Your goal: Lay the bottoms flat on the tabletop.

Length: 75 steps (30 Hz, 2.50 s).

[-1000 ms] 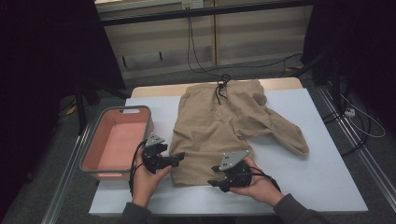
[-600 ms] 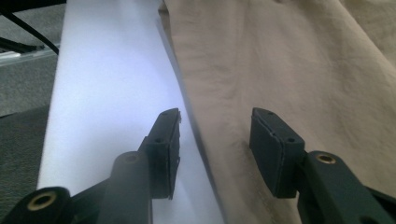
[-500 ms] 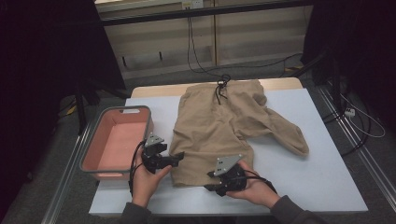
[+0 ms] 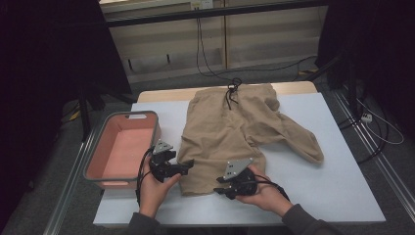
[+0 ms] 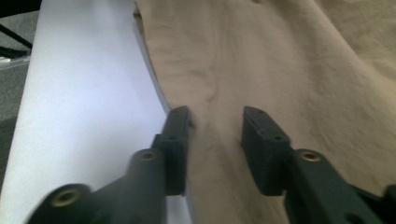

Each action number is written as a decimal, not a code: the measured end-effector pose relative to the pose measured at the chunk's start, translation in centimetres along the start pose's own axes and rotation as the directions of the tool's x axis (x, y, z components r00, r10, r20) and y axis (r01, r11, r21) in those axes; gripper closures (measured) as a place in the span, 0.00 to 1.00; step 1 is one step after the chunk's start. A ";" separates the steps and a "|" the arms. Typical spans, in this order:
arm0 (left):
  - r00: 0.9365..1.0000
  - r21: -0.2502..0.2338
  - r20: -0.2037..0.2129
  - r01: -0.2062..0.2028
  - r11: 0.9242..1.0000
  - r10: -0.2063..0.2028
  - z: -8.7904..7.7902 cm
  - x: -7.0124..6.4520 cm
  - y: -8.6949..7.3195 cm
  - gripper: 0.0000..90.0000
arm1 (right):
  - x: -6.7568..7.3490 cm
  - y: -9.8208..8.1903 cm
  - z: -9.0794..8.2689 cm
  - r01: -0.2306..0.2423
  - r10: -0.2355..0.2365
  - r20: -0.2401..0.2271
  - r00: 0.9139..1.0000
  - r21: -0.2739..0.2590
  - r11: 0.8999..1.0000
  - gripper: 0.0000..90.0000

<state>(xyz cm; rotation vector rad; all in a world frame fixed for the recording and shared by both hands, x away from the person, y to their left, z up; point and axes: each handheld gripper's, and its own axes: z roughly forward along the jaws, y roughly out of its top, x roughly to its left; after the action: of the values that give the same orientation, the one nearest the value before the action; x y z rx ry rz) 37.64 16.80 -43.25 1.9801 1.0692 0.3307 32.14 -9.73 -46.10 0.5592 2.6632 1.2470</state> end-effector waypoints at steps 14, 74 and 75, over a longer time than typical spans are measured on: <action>1.000 -0.016 -0.006 0.010 1.000 -0.010 -0.4 0.3 0.1 0.21 | 0.1 0.2 -0.3 -0.014 0.015 -0.037 0.999 0.004 1.000 0.99; 0.997 0.096 -0.077 0.021 0.995 -0.013 -0.3 -0.4 0.2 0.99 | 3.2 0.2 -1.3 0.039 -0.036 -0.213 0.976 0.010 0.999 0.99; 0.997 0.095 -0.077 0.022 0.995 -0.014 -0.7 -0.3 0.4 0.99 | 3.2 0.3 -1.3 0.040 -0.038 -0.215 0.976 0.003 0.999 0.99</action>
<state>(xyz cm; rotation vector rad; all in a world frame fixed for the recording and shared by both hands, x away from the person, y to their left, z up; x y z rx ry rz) 37.26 16.84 -42.48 2.0556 1.1701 0.3538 28.86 -9.21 -44.94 0.3907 2.8389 1.3587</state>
